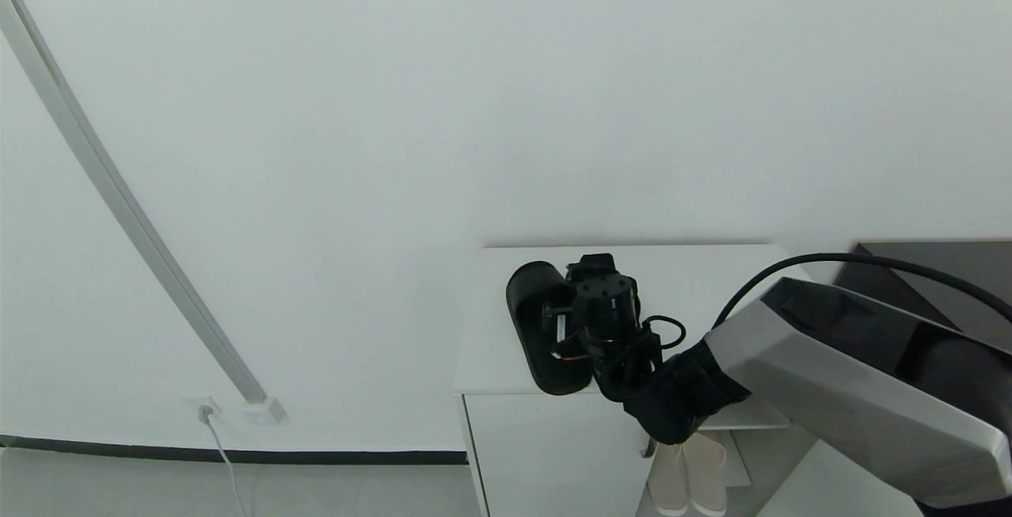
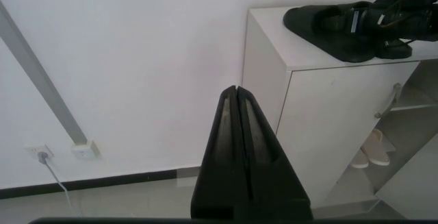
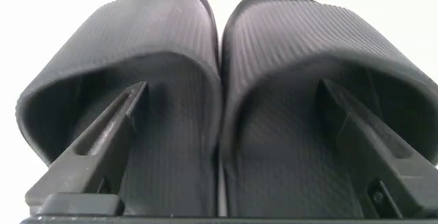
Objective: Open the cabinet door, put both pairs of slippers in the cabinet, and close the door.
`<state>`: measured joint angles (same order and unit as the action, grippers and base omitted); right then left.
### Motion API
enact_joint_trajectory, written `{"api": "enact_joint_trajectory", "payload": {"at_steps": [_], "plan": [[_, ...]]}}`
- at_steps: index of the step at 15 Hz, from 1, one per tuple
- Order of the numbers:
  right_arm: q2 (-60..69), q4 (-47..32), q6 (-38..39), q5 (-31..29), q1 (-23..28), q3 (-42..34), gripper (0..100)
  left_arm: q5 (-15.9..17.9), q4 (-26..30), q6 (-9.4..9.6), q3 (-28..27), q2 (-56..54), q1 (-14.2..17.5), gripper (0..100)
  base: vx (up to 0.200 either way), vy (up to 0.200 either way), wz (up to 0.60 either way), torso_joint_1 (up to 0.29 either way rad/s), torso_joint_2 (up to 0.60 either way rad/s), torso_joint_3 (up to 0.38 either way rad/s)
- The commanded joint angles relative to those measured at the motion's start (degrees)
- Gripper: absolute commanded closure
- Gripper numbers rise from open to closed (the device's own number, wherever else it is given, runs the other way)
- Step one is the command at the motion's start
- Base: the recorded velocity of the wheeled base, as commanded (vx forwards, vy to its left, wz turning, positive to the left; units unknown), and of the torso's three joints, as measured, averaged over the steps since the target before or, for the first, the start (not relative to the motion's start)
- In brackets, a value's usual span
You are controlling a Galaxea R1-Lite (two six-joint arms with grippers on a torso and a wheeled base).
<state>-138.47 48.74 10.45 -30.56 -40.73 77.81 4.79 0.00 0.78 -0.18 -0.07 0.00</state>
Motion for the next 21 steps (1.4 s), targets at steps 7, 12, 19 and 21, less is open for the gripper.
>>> {"api": "enact_joint_trajectory", "payload": {"at_steps": [7,12,19,21], "plan": [[-0.7,0.0,-0.1,0.0,0.1,0.8,100,0.0,0.0,0.01,0.0,0.1,0.0,100,0.000,0.000,0.00,0.000,0.00,0.000],[6.1,0.0,-0.3,0.6,-0.1,-4.3,100,0.0,0.0,-0.08,0.0,0.1,0.0,100,0.000,0.000,0.00,0.000,0.00,0.000],[31.9,-0.1,-1.0,10.5,-2.7,-31.6,100,0.0,0.0,0.01,0.0,0.1,0.0,100,0.000,0.000,0.00,0.000,0.00,0.000],[39.0,-0.1,-2.5,13.0,-4.9,-40.5,100,0.0,0.0,-0.08,0.0,0.1,0.0,100,0.000,0.000,0.00,0.000,0.00,0.000]]}}
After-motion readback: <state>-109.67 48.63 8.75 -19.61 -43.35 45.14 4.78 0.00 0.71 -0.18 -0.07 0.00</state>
